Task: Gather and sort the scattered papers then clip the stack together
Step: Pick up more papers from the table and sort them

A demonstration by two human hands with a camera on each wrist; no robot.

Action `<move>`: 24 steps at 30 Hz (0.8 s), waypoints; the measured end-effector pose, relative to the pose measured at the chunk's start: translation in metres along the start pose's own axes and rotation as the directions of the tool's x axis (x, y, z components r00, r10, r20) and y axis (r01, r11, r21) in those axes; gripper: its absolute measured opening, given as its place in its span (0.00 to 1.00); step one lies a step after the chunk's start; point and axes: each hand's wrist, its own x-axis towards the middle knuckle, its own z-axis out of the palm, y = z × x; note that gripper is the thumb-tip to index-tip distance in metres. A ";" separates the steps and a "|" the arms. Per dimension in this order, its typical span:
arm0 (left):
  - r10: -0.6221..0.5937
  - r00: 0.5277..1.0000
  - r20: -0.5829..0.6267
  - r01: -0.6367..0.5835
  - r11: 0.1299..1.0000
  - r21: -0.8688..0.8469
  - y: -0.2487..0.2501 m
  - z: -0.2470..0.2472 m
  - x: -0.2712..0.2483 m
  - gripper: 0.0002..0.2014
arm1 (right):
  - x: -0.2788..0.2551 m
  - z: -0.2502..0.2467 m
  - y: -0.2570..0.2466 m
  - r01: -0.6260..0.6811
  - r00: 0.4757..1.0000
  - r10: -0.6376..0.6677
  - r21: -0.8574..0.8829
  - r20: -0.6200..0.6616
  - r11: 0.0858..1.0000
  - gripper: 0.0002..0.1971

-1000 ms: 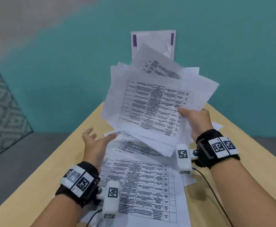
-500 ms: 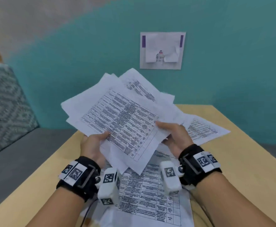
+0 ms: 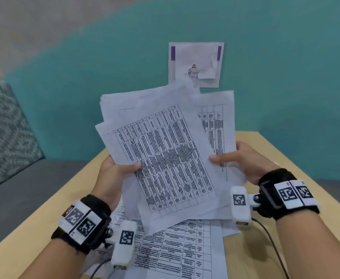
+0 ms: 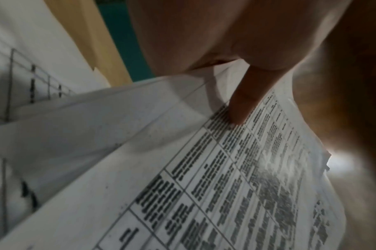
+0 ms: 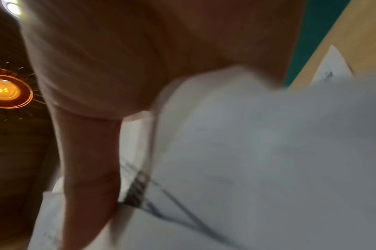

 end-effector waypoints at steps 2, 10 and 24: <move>0.025 1.000 0.004 -0.025 0.999 0.031 0.002 0.005 -0.004 0.22 | 0.001 0.004 -0.002 0.014 1.000 -0.013 -0.054 0.017 0.998 0.21; 0.232 0.967 -0.104 -0.221 0.969 0.105 0.005 0.013 -0.008 0.14 | 0.010 0.025 -0.017 0.200 0.952 -0.206 -0.050 -0.224 0.979 0.09; 0.296 0.942 -0.160 -0.281 0.953 0.114 0.008 0.015 -0.011 0.16 | 0.012 0.043 -0.014 0.201 0.945 -0.186 0.031 -0.269 0.979 0.14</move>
